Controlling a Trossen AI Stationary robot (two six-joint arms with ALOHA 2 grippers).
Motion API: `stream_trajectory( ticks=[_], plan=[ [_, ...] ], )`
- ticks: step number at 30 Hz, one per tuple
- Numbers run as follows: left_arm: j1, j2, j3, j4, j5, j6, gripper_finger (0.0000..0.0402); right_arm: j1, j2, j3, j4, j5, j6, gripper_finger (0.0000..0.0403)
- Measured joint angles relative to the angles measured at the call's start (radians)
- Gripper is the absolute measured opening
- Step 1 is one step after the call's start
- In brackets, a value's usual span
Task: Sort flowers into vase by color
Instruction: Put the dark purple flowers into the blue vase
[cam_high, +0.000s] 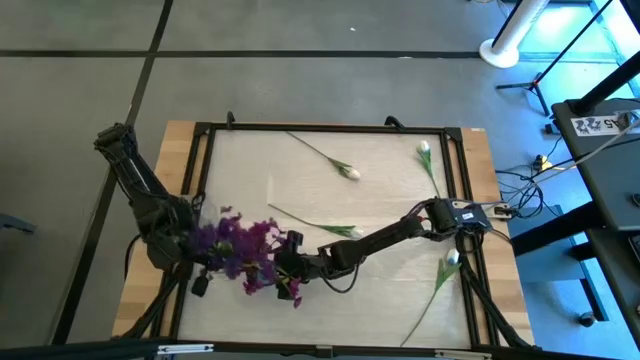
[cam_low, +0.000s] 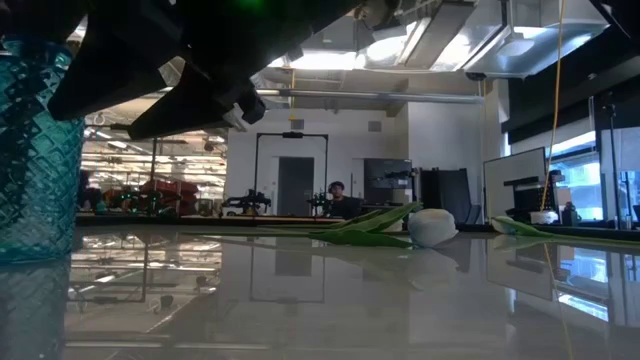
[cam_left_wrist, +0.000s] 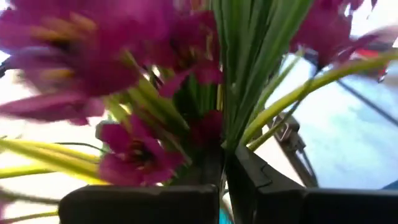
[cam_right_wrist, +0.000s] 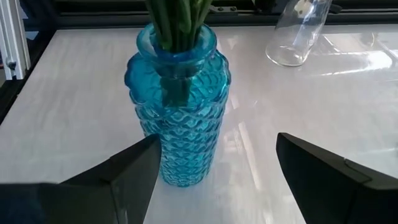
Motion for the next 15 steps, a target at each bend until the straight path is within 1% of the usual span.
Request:
stream_trajectory(
  ticks=[7, 10, 12, 15],
  plan=[
    [0.000, 0.088, -0.001, -0.009, -0.008, -0.024, 0.0005, -0.008, 0.001, 0.000, 0.000, -0.024, -0.009, 0.0317],
    [-0.002, 0.116, -0.022, 0.002, -0.016, -0.053, 0.0005, -0.007, 0.002, 0.000, -0.002, -0.024, -0.009, 0.0317],
    [-0.009, 0.123, -0.046, 0.004, -0.021, -0.081, 0.0005, -0.008, 0.003, 0.000, -0.004, -0.025, -0.010, 0.0317],
    [-0.022, 0.121, -0.053, 0.006, -0.034, -0.072, 0.0009, -0.008, 0.003, 0.000, -0.008, -0.034, -0.010, 0.0317]
  ],
)
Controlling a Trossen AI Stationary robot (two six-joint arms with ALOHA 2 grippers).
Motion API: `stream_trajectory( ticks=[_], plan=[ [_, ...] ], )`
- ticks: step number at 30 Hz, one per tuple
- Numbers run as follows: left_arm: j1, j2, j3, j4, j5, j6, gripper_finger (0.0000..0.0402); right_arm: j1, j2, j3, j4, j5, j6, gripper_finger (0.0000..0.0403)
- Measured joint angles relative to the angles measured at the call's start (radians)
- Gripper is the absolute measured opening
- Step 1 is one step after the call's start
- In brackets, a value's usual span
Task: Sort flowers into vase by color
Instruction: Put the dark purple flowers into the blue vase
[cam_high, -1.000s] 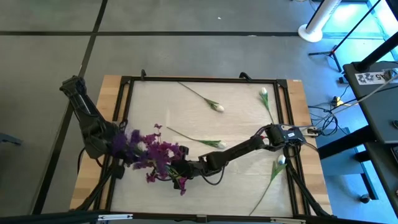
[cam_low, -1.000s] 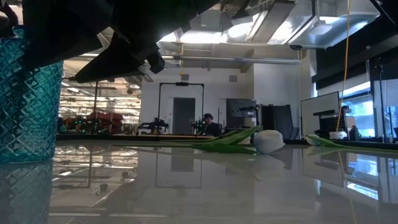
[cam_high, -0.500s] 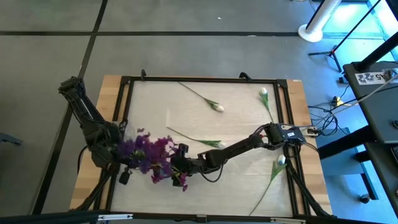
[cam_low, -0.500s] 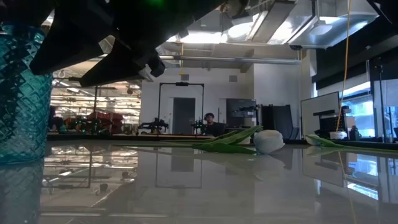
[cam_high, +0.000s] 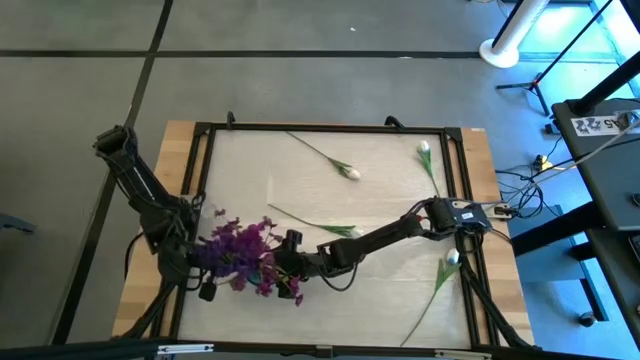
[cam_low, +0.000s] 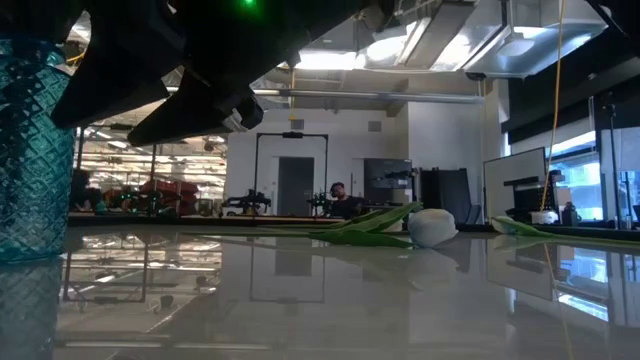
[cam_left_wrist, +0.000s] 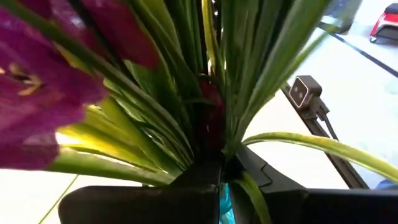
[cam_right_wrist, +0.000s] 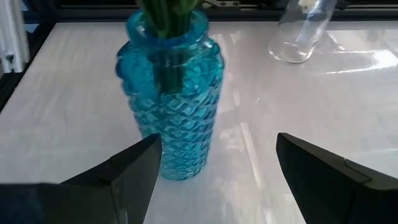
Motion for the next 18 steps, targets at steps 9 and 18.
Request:
stream_trajectory(
  ticks=[9, 18],
  plan=[
    [-0.002, -0.082, -0.007, -0.037, 0.031, -0.019, 0.0096, 0.000, -0.025, 0.005, -0.077, -0.035, 0.000, 0.0317],
    [0.008, -0.142, 0.101, -0.246, 0.133, -0.063, 0.0170, 0.000, -0.090, 0.131, -0.360, -0.035, -0.030, 0.0317]
  ],
)
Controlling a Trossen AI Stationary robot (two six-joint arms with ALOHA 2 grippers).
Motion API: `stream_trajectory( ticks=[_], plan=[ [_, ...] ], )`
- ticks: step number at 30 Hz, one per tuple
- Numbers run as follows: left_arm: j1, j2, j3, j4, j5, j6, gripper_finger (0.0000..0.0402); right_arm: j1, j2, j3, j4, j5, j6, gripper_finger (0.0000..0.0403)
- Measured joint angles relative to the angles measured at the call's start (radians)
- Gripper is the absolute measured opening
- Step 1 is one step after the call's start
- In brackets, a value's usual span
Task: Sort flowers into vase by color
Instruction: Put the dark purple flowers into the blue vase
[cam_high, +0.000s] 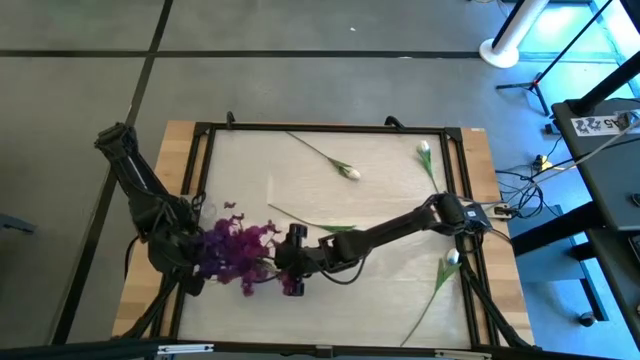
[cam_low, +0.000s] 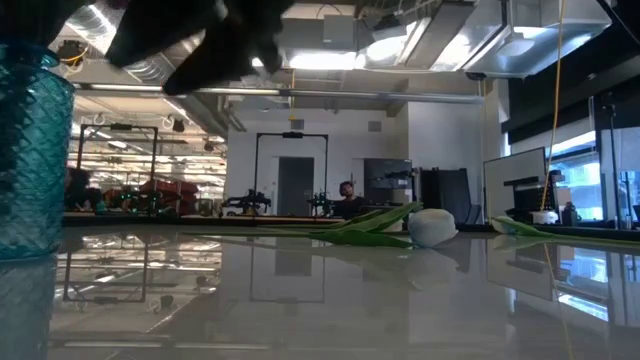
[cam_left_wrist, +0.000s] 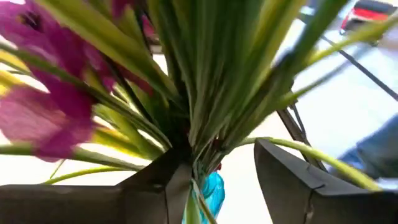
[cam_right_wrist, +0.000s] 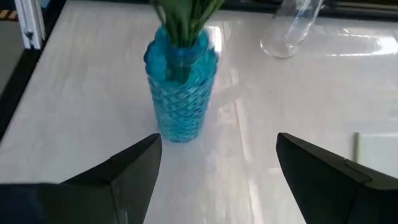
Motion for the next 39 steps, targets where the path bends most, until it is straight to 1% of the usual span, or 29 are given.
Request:
stream_trajectory(
  ticks=[5, 9, 16, 20, 22, 26, 29, 33, 36, 39],
  plan=[
    [0.000, -0.013, 0.090, -0.224, 0.030, -0.071, 0.0173, 0.000, -0.002, 0.125, -0.155, 0.000, 0.000, 0.0317],
    [0.000, -0.026, 0.143, -0.337, 0.034, -0.109, 0.0168, 0.000, -0.002, 0.196, -0.226, 0.009, 0.000, 0.0317],
    [0.000, -0.084, 0.209, -0.378, 0.033, -0.160, 0.0167, 0.000, -0.002, 0.341, -0.435, 0.011, 0.000, 0.0317],
    [0.000, -0.141, 0.233, -0.399, 0.033, -0.185, 0.0166, 0.000, -0.006, 0.438, -0.553, 0.037, 0.001, 0.0317],
    [0.000, -0.174, 0.236, -0.393, 0.024, -0.190, 0.0166, 0.000, -0.033, 0.418, -0.573, 0.046, 0.000, 0.0317],
    [0.000, -0.242, 0.237, -0.388, -0.029, -0.212, 0.0166, 0.000, -0.060, 0.418, -0.643, 0.081, 0.001, 0.0317],
    [0.000, -0.281, 0.237, -0.375, -0.077, -0.211, 0.0166, 0.000, -0.069, 0.419, -0.645, 0.096, 0.001, 0.0317],
    [0.000, -0.313, 0.237, -0.388, -0.176, -0.213, 0.0166, 0.000, -0.085, 0.418, -0.674, 0.106, 0.009, 0.0317],
    [0.007, -0.338, 0.237, -0.460, -0.237, -0.262, 0.0166, 0.001, -0.122, 0.418, -0.713, 0.146, 0.039, 0.0317],
    [0.030, -0.367, 0.238, -0.579, -0.307, -0.353, 0.0166, -0.001, -0.156, 0.420, -0.814, 0.170, 0.073, 0.0317]
  ],
)
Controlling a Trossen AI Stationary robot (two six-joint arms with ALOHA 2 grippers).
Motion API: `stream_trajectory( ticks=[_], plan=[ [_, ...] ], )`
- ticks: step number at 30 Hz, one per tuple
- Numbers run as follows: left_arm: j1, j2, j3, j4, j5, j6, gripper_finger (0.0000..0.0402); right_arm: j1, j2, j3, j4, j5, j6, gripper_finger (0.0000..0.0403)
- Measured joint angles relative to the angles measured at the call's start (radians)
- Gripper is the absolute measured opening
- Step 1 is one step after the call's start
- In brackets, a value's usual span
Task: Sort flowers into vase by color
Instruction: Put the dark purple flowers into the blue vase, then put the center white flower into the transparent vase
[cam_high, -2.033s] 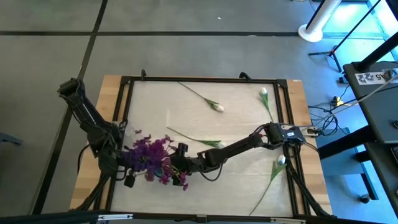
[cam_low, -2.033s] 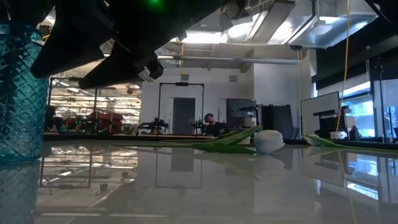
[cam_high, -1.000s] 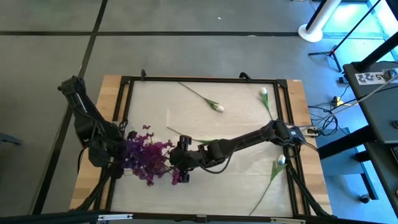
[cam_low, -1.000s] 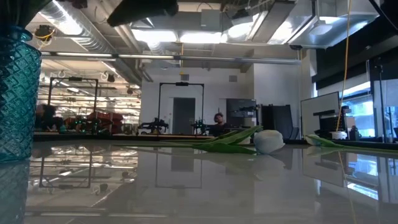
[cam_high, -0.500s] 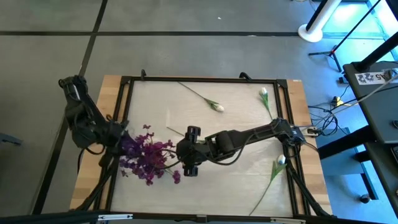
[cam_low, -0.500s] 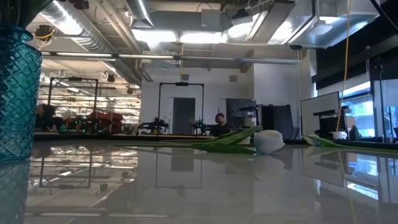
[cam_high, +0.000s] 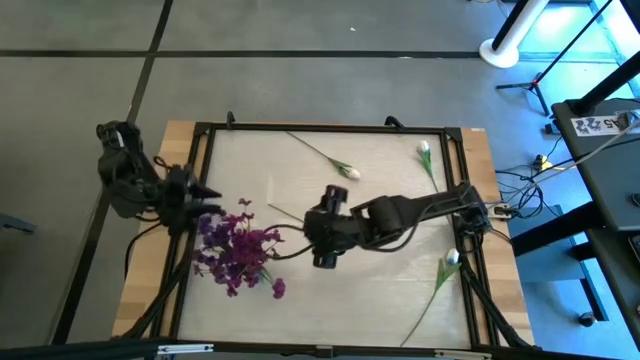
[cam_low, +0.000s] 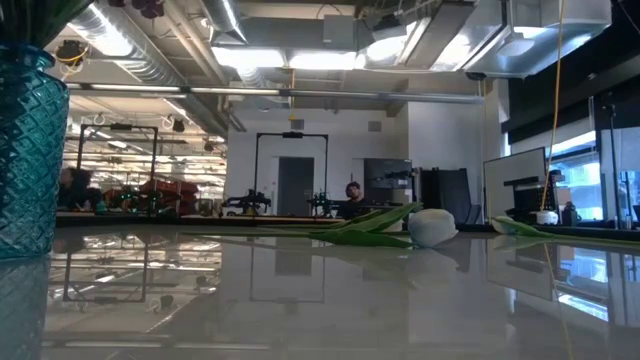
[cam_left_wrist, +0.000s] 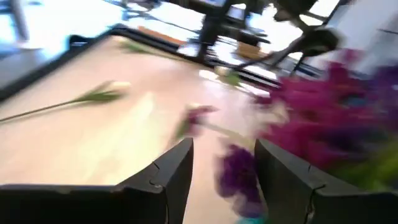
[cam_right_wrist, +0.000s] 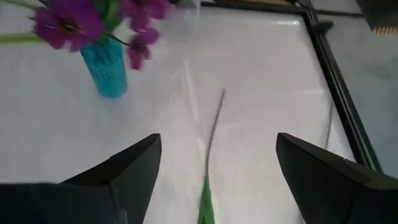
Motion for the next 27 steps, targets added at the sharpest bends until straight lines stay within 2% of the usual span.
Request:
stream_trajectory(
  ticks=[6, 11, 15, 19, 23, 27],
  plan=[
    [0.042, -0.006, -0.024, -0.178, -0.010, -0.149, 0.0166, -0.024, -0.005, -0.069, -0.178, -0.061, 0.092, 0.0316],
    [0.084, -0.008, -0.059, -0.288, -0.017, -0.271, 0.0166, -0.058, -0.004, -0.240, -0.169, -0.192, 0.095, 0.0294],
    [0.128, -0.021, -0.103, -0.359, -0.009, -0.379, 0.0166, -0.109, -0.004, -0.434, -0.093, -0.274, 0.051, 0.0264],
    [0.185, -0.054, -0.095, -0.403, 0.045, -0.466, 0.0166, -0.175, -0.003, -0.620, 0.105, -0.367, 0.003, 0.0241],
    [0.255, -0.054, -0.071, -0.458, 0.147, -0.482, 0.0166, -0.243, -0.002, -0.731, 0.314, -0.444, -0.004, 0.0227],
    [0.320, -0.053, -0.070, -0.565, 0.199, -0.536, 0.0166, -0.297, 0.002, -0.802, 0.345, -0.468, -0.046, 0.0209]
  ],
)
